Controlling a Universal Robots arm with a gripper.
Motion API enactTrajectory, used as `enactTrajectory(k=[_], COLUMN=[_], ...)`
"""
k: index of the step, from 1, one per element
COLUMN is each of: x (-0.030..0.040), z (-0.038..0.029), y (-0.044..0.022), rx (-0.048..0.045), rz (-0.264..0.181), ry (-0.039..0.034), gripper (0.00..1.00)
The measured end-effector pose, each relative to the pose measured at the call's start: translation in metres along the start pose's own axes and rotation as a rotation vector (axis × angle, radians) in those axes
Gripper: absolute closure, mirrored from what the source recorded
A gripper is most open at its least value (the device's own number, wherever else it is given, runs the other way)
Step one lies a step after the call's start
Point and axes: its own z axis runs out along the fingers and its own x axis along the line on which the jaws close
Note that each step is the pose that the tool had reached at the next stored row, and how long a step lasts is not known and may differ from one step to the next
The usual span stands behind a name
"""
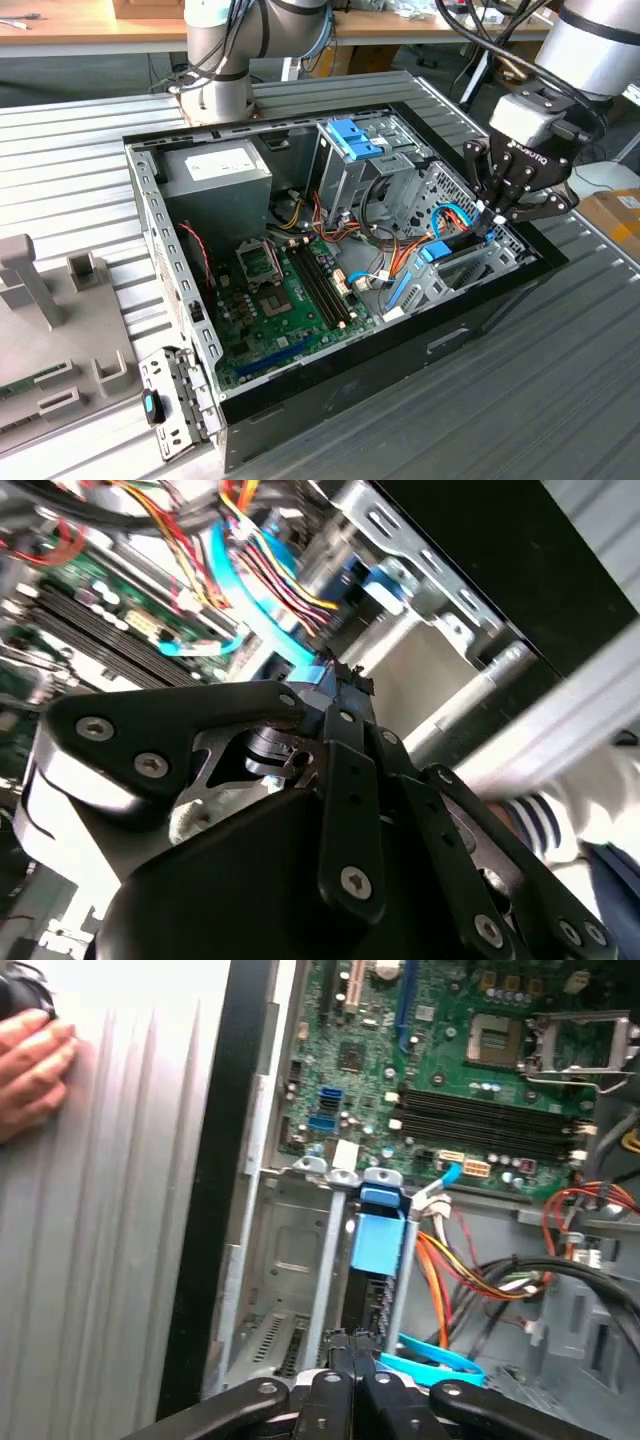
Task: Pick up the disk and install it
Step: 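Insert the first disk wire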
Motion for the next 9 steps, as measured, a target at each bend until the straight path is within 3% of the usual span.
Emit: enactTrajectory(k=[1,2,4,6,7,8,9], x=[-0.0001,-0.0001,-0.0001,-0.0001,-0.0002,-0.0011,-0.002], z=[0.0,0.0,0.0,0.0,-0.0004,-0.0013,-0.0016], y=[0.0,0.0,0.0,0.0,-0.0001,-0.0002,-0.0003], rx=[-0.0035,-0.0062,-0.0161,-0.0231,-0.0274,-0.0299,-0.0309], rz=[-0.001,-0.002,-0.01,-0.017,-0.02,-0.02,-0.02], ry=[0.0241,0.0424,0.1133,0.164,0.197,0.2149,0.2252], gripper=[0.89,0.89,0.89,0.89,0.89,0.89,0.89])
